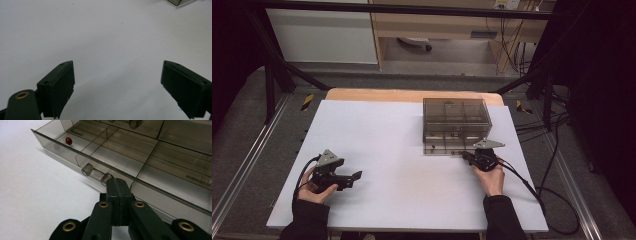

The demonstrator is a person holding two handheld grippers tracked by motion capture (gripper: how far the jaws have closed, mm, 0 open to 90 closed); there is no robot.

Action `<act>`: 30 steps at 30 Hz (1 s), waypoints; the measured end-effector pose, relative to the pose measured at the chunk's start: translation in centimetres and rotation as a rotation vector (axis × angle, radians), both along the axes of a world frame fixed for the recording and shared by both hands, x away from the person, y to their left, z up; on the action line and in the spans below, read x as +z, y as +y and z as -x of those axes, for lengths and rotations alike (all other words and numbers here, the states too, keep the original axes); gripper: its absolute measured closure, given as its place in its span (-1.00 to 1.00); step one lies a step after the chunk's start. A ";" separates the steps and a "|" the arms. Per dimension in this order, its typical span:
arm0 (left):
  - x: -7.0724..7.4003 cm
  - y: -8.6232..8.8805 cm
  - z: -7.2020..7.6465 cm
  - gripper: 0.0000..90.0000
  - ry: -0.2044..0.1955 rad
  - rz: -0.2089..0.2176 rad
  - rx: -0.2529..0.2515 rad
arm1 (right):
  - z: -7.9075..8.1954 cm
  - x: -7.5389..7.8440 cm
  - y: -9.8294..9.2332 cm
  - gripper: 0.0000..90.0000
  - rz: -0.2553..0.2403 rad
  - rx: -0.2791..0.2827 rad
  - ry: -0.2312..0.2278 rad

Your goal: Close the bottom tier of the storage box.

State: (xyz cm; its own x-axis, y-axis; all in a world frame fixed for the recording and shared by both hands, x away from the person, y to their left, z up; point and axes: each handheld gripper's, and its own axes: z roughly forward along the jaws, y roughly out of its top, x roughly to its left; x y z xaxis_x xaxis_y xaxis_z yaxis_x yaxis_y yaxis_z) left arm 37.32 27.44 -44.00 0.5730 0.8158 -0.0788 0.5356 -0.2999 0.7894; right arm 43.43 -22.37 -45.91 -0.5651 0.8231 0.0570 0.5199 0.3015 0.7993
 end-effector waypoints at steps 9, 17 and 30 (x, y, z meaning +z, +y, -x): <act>0.0 0.0 0.0 -0.74 0.002 0.001 0.000 | -0.4 0.0 0.0 1.00 0.006 -0.001 -0.002; 0.0 0.0 0.0 -0.74 0.003 0.000 -0.001 | -0.7 0.0 -0.1 1.00 0.003 -0.006 0.000; 0.0 0.0 0.0 -0.74 0.003 -0.001 -0.001 | -1.4 0.0 -0.2 1.00 0.012 -0.007 -0.002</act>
State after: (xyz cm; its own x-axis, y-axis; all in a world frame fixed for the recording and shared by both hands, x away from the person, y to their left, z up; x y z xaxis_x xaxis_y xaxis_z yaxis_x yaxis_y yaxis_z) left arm 37.33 27.42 -44.03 0.5735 0.8153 -0.0800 0.5379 -0.3012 0.7874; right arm 44.79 -22.54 -45.92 -0.5595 0.8276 0.0461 0.5201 0.3073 0.7969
